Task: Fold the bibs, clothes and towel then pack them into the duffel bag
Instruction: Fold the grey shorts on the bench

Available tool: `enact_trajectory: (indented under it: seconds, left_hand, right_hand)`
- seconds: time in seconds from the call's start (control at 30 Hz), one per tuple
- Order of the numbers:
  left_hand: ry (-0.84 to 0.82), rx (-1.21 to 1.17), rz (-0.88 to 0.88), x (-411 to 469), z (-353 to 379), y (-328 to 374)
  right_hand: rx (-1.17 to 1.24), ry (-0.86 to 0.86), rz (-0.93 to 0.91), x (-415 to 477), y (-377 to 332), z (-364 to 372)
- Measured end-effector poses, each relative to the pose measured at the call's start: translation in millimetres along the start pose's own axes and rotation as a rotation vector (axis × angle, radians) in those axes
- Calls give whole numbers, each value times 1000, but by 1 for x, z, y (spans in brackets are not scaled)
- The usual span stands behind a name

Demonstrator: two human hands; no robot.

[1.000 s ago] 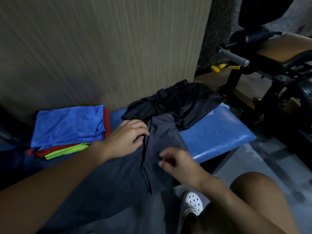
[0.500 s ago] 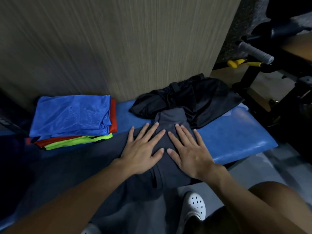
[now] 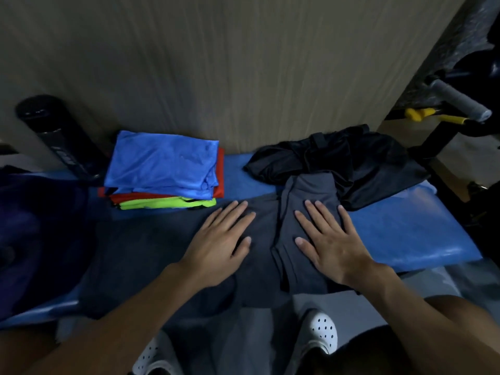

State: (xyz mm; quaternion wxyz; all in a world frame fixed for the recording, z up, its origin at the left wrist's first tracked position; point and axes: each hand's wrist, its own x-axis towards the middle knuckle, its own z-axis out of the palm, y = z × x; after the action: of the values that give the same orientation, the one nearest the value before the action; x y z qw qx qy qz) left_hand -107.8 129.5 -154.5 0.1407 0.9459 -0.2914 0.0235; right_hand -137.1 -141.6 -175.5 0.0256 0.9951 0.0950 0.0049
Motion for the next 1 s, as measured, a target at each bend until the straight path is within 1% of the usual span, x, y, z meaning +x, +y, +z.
enact_trajectory:
  seconds: [0.07,0.13,0.17,0.23,0.33,0.37,0.43,0.47,0.53,0.6,0.67,0.73,0.83,1.0]
  left_hand:
    - [155,-93,-84,-28,-15,-15]
    - [323,-164,-246,-59,-30,-32]
    - [384,-198,-355,-77,-36,-39]
    - [442,-268,-589,-112,-43,-50]
    - [498,-433,-868,-157,-49,-61]
    - [519,-491,-944,-168,-49,-64]
    - [559,-528,-1055,-189,-42,-76]
    - [574,-558,-1116,-199,-35,-83]
    - [597,-704,-1211,-207,-19,-89]
    - [622,-874,-1279,-214,-5,-96]
    - [612,-1109,-1296,-212,3,-96]
    - [610,-1247,-1297,-209,12,-98]
    - [625,-1323,-1290,-207,19,-98]
    - [535,-1306,-1275,-210,3,-92]
  right_hand:
    - [-2,24,-10,0,-8,-11]
    - [33,71,-66,6,-29,-29]
    - [69,83,-116,10,-45,-42]
    - [176,63,-236,26,-81,-64]
    - [387,-23,-404,59,-151,-90]
    - [465,-55,-442,70,-176,-95]
    - [555,-120,-511,89,-222,-99]
    - [556,-151,-540,98,-246,-100]
    - [540,-200,-545,114,-274,-97]
    - [502,-234,-542,129,-302,-94]
    - [451,-271,-530,141,-322,-89]
    - [422,-310,-527,152,-335,-81]
    - [376,-328,-508,162,-346,-71]
    - [376,-322,-506,169,-358,-70]
